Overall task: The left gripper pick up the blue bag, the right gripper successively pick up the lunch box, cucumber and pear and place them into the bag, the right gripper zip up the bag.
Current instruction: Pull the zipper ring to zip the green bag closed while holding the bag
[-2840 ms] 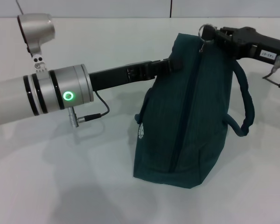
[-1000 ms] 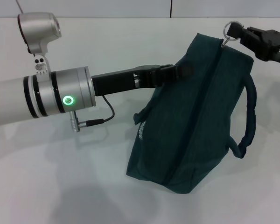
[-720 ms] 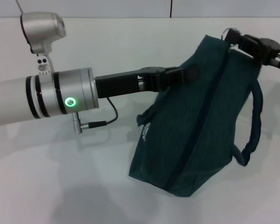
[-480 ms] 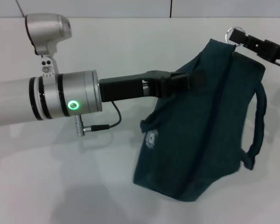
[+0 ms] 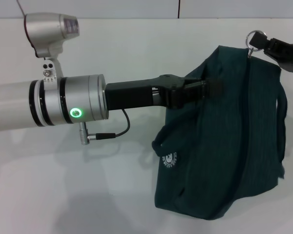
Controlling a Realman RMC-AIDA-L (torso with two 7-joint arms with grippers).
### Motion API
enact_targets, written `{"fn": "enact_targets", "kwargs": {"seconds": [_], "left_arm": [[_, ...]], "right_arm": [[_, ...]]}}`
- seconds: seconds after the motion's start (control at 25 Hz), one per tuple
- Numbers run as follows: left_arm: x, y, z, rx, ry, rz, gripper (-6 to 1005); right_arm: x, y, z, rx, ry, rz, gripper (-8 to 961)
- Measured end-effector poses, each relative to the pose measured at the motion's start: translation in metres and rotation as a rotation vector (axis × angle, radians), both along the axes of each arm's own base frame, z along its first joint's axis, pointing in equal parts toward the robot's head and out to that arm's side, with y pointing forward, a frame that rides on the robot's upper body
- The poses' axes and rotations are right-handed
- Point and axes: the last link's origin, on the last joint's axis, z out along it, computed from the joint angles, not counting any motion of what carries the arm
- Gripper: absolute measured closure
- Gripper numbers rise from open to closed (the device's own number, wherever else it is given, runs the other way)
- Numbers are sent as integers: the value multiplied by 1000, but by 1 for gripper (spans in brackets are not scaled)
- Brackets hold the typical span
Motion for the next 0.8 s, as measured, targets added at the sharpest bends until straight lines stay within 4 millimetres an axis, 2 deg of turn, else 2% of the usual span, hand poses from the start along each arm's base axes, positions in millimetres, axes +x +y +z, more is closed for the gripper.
{"fn": "enact_targets", "kwargs": {"seconds": [0.8], "left_arm": [[-3, 0, -5, 1, 33, 5, 951]], "right_arm": [[-2, -5, 3, -9, 34, 20, 949]]}}
